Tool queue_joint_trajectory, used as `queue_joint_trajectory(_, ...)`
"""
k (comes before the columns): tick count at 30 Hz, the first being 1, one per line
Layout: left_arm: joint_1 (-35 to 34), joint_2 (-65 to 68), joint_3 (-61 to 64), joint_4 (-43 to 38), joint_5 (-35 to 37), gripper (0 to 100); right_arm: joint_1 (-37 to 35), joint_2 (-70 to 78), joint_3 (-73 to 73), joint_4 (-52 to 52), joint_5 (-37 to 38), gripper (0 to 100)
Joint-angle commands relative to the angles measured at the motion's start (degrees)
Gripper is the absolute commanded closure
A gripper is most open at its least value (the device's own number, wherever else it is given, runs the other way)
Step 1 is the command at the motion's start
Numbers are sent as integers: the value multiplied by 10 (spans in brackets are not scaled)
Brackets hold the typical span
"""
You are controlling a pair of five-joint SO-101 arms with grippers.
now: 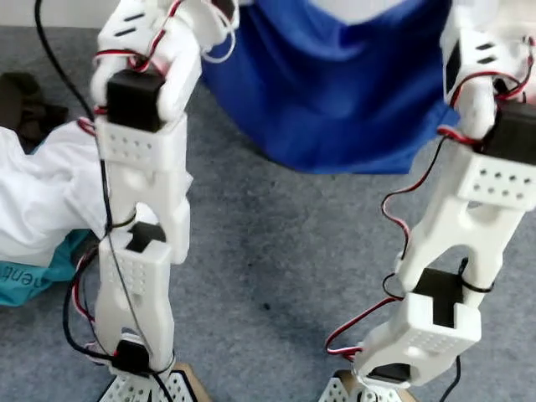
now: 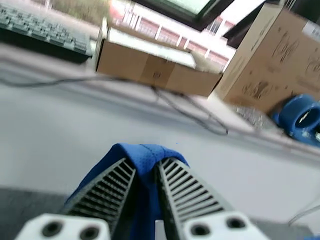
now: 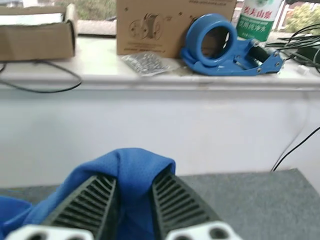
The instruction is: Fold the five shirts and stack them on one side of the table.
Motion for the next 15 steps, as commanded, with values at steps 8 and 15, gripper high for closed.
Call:
queue_joint_trajectory(8, -11, -73, -15, 296, 3, 993, -37, -13, -103, 271, -4, 993)
queue_joint_trajectory(15, -35, -99, 101, 300, 3, 993, -25, -26, 9, 271, -36, 993)
